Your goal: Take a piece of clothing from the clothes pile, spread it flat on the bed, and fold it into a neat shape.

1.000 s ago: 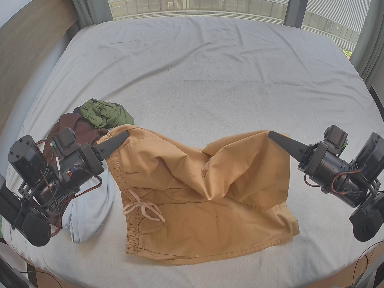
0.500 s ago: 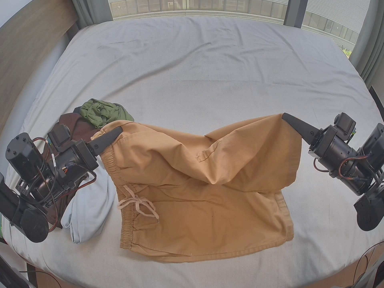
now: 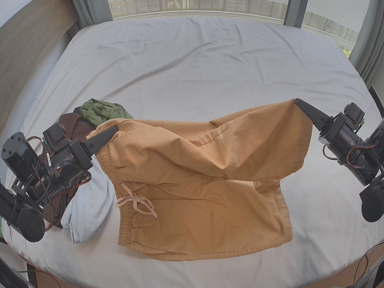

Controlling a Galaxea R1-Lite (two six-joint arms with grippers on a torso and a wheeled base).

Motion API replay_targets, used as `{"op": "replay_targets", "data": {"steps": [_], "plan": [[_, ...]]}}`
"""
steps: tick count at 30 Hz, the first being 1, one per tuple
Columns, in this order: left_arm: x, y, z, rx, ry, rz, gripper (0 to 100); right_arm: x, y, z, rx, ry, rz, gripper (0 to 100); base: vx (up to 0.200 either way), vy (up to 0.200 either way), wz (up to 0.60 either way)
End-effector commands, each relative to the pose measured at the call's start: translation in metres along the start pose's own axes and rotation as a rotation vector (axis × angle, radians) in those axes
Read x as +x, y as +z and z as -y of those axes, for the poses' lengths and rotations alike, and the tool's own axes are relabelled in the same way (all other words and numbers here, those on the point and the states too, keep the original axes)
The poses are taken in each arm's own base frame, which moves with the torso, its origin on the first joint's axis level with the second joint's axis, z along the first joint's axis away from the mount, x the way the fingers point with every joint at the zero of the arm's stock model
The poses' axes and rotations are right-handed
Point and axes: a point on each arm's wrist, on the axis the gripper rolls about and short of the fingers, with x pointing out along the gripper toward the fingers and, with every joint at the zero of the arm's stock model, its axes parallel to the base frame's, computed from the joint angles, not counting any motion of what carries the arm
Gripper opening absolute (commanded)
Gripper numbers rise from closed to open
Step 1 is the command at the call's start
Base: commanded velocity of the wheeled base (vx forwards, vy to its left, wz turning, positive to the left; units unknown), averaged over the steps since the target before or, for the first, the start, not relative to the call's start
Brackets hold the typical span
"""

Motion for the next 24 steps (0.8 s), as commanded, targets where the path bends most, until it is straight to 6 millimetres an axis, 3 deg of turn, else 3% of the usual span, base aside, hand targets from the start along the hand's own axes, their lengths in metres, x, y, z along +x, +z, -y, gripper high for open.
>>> {"op": "replay_targets", "data": {"steps": [1,5,11,17,24], "plan": [[-0.006,0.002,0.006,0.006,-0.018,-0.004,0,-0.002,0.007,0.002,-0.015,0.0,0.015,0,0.0,0.0,0.0],[-0.015,0.0,0.005,0.008,-0.039,-0.04,0,-0.004,0.009,0.005,-0.022,-0.01,0.023,0,0.0,0.0,0.0],[-0.036,-0.001,-0.018,0.092,-0.061,-0.128,0,-0.006,0.018,0.01,-0.04,-0.024,0.042,0,0.0,0.0,0.0],[-0.034,-0.009,-0.034,0.119,-0.039,-0.158,0,-0.01,0.022,0.015,-0.049,-0.032,0.041,0,0.0,0.0,0.0],[-0.028,-0.009,-0.039,0.12,-0.045,-0.159,0,-0.013,0.025,0.02,-0.056,-0.045,0.041,0,0.0,0.0,0.0]]}}
